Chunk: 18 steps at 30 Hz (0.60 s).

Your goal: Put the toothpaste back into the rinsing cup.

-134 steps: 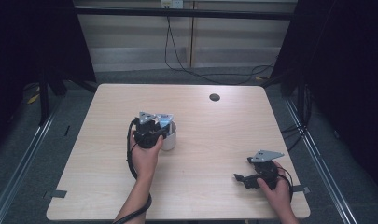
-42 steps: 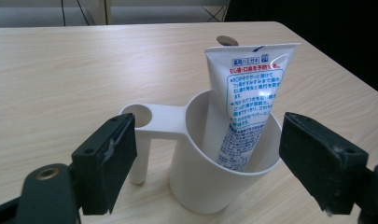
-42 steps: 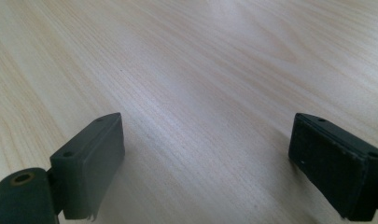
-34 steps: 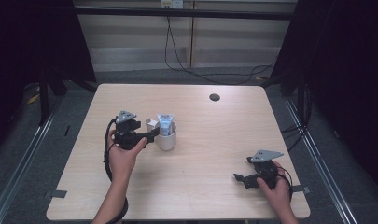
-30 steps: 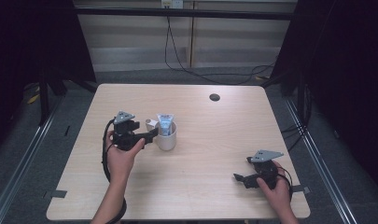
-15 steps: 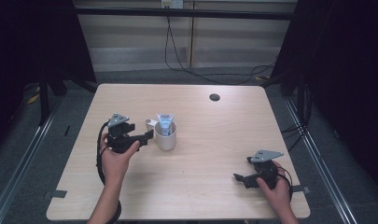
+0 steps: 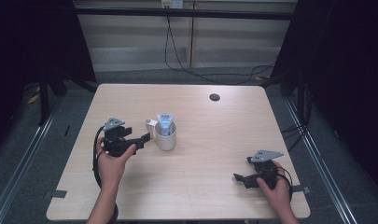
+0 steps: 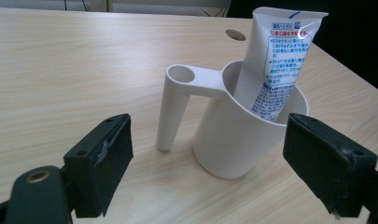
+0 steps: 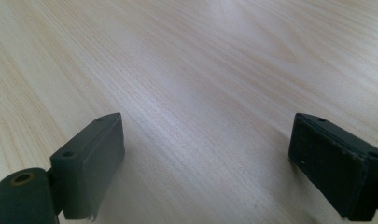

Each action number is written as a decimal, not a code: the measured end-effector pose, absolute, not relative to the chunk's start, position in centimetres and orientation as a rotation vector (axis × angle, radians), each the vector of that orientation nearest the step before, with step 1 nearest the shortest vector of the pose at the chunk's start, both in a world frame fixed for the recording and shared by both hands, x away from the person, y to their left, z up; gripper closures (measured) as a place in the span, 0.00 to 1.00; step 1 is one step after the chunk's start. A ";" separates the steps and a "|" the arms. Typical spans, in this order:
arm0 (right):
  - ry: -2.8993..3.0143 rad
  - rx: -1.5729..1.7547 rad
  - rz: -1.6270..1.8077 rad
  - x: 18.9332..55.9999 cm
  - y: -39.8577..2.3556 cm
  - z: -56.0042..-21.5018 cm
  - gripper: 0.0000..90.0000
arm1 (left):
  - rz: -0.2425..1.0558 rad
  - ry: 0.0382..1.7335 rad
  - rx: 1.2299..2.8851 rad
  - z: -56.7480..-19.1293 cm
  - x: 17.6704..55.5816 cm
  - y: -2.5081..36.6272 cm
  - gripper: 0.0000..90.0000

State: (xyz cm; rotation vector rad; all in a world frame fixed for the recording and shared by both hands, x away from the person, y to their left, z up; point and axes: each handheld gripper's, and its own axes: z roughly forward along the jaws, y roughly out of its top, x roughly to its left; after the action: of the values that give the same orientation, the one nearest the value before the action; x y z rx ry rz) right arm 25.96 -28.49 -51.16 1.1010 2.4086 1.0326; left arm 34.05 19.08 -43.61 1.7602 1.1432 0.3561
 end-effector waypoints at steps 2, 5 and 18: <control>2.409 1.100 1.036 26.0 -28.5 -51.2 0.11 | 0.356 1.139 1.771 -43.7 34.0 19.2 0.17; 2.408 1.100 1.034 26.0 -28.5 -51.2 0.11 | 0.358 1.136 1.775 -44.0 33.8 19.6 0.17; 2.408 1.100 1.033 26.0 -28.5 -51.2 0.11 | 0.360 1.138 1.808 -45.5 33.2 20.2 0.17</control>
State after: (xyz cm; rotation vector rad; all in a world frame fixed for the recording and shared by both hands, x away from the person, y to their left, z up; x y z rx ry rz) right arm 25.96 -28.49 -51.17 1.0996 2.4080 1.0326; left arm 33.18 20.24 -45.46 1.8084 1.1384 0.3605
